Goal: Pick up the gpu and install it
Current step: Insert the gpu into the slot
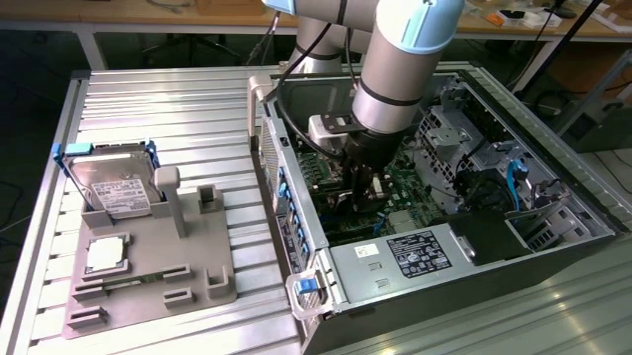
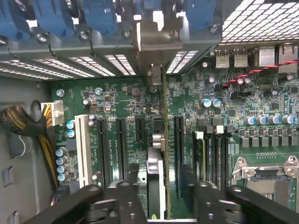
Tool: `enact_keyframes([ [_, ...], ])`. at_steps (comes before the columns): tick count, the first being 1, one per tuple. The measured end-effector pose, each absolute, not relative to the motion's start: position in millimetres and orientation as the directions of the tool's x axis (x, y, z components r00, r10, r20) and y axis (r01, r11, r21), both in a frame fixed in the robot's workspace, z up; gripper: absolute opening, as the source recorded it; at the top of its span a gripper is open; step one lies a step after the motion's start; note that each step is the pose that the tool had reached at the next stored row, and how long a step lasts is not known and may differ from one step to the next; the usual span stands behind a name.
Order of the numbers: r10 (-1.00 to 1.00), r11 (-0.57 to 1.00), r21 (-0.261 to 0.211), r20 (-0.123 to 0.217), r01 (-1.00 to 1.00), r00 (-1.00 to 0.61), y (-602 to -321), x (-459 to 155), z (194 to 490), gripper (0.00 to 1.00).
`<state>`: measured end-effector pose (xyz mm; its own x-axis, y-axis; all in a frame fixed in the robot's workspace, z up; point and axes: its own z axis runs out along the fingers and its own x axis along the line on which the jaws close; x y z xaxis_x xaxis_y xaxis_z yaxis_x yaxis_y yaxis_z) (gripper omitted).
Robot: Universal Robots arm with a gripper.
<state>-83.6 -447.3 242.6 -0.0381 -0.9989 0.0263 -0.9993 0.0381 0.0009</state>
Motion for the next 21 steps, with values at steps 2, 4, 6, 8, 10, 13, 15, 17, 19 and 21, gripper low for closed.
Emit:
enact_keyframes([
  [2, -0.999, 0.038, 0.002, 0.027, -0.999, -0.038, -447.3, -83.6, 245.7, 0.53],
  [4, -0.999, 0.038, 0.002, 0.027, -0.999, -0.038, -447.3, -83.6, 257.5, 0.53],
  [6, -0.999, 0.038, 0.002, 0.027, -0.999, -0.038, -447.3, -83.6, 269.4, 0.53],
  [8, -0.999, 0.038, 0.002, 0.027, -0.999, -0.038, -447.1, -83.7, 280.1, 0.53],
  [10, -0.999, 0.038, 0.002, 0.027, -0.999, -0.038, -446.7, -83.6, 279.9, 0.51],
  [13, -0.999, 0.038, 0.002, 0.027, -0.999, -0.038, -446.8, -83.7, 280.0, 0.32],
  [15, -0.999, 0.038, 0.002, 0.027, -0.999, -0.038, -446.8, -83.7, 280.0, 0.20],
  [17, -0.999, 0.038, 0.002, 0.027, -0.999, -0.038, -446.8, -83.7, 280.0, 0.11],
  [19, -0.999, 0.038, 0.002, 0.027, -0.999, -0.038, -446.7, -83.7, 279.9, 0.11],
  [21, -0.999, 0.038, 0.002, 0.027, -0.999, -0.038, -446.8, -83.7, 280.0, 0.11],
])
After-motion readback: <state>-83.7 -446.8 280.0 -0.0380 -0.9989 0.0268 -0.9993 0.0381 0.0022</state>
